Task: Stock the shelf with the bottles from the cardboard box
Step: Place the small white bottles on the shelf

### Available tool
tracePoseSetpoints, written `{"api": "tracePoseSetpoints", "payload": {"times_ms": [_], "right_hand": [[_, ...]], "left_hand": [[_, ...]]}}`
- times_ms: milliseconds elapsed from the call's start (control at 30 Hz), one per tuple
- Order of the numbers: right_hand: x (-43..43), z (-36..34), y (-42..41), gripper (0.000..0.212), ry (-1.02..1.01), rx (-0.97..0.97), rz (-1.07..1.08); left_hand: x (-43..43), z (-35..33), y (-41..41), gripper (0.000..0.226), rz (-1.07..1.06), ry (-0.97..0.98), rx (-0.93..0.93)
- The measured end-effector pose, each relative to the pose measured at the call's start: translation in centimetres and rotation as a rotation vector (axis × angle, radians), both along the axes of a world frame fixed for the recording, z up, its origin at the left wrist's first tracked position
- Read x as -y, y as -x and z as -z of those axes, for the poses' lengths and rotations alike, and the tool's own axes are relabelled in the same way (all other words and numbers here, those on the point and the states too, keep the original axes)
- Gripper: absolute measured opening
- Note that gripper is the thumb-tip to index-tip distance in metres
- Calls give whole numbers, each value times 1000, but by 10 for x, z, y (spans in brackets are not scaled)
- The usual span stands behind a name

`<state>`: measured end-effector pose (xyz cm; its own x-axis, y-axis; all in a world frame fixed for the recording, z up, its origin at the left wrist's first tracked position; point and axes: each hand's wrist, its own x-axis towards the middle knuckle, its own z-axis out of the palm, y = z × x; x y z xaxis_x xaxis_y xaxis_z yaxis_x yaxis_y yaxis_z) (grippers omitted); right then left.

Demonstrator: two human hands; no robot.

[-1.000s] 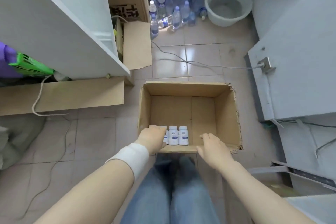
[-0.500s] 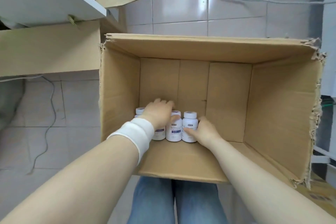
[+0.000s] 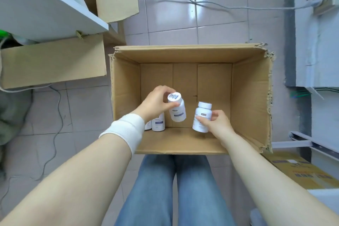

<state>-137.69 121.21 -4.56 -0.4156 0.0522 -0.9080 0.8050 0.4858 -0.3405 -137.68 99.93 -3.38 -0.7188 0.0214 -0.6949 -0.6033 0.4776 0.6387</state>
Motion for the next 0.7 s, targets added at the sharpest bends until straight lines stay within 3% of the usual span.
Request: {"api": "tracePoseSetpoints", "payload": {"times_ms": [133,333,433,533,700], "right_hand": [[-3,-68,-7,41,114,-86,245],[1,-172,-23,51,226,-247,500],[6,-219,-45,46,241,-383,615],[15,-256,-85,53,222,-467,773],[26,-309,-162,54,206,-586,1017]], "left_hand": [[6,-69,7,21,-328,-79,-153],[4,-173,14,13,-376,-221,-318],[-5,-215,7,27,-305,-358,-301],[-17,-253,-4,22,-124,-463,-315],[-50,-310,-28,33,112,-642,-272]]}}
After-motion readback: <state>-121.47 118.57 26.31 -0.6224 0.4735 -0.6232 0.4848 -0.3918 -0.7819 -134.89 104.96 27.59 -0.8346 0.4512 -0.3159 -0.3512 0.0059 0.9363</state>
